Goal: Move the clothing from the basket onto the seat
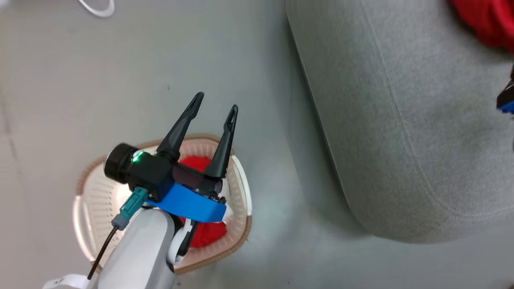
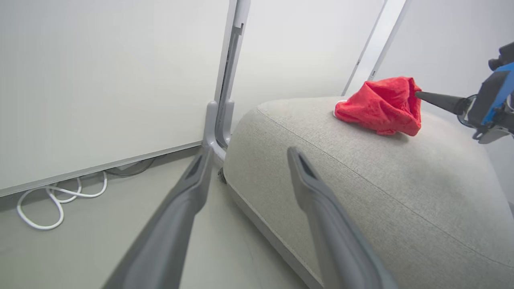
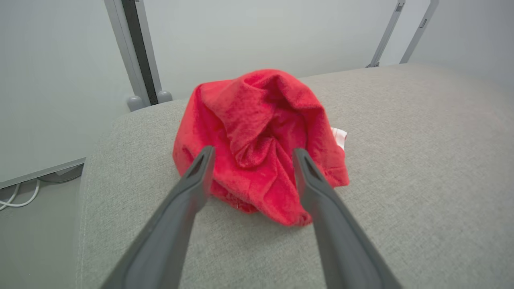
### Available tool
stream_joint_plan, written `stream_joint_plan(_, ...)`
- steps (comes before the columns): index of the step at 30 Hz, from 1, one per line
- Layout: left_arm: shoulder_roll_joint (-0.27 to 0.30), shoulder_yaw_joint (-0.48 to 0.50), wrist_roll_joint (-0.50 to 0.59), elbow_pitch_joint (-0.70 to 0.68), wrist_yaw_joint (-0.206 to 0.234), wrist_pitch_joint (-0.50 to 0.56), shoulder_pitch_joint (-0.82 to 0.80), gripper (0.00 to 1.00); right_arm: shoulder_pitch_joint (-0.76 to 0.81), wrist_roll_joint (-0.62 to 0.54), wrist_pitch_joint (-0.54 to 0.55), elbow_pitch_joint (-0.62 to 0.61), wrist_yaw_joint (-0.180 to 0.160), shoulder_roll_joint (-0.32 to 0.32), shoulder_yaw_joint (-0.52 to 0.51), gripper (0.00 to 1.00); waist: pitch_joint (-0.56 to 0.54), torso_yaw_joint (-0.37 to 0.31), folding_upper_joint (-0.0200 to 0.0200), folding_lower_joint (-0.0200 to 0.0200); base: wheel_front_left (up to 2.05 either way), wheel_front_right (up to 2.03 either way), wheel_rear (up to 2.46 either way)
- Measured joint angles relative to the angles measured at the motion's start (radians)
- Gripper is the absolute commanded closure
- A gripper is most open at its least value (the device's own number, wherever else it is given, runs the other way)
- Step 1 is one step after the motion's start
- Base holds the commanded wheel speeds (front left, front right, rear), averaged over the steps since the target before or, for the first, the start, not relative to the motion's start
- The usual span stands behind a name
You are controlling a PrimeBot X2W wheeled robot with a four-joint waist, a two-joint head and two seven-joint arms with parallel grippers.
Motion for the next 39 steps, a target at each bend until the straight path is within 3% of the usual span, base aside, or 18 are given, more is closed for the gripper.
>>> stream_joint_plan(7, -0.059, 0.102, -0.016, 0.052, -0.002, 0.000, 0.107, 0.00, 0.227, 0.008, 0.000, -0.163, 0.000, 0.014, 0.083, 0.00, -0.201, 0.060, 0.0001, -0.0002, 0.00, 0.00, 0.00)
stream_joint_plan(15, -0.071, 0.216, -0.003, 0.111, -0.002, 0.000, 0.218, 0.00, 0.478, 0.026, 0.005, -0.397, 0.000, 0.088, 0.113, 0.00, -0.364, 0.120, 0.0001, -0.0003, 0.00, 0.00, 0.00)
stream_joint_plan(24, -0.080, 0.305, 0.000, 0.167, -0.005, -0.001, 0.273, 0.00, 0.767, -0.082, 0.001, -0.709, 0.000, 0.237, 0.099, 0.00, -0.464, 0.215, 0.0000, -0.0002, 0.00, 0.00, 0.00)
stream_joint_plan(30, -0.071, 0.331, 0.002, 0.213, -0.005, -0.001, 0.290, 0.00, 0.880, -0.077, 0.025, -0.767, 0.000, 0.257, 0.176, 0.00, -0.517, 0.254, 0.0001, -0.0001, 0.00, 0.00, 0.00)
stream_joint_plan(39, -0.060, 0.350, 0.011, 0.271, -0.005, -0.001, 0.309, 0.00, 0.913, -0.005, 0.052, -0.769, 0.000, 0.257, 0.241, 0.00, -0.550, 0.274, 0.0001, 0.0002, 0.00, 0.00, 0.00)
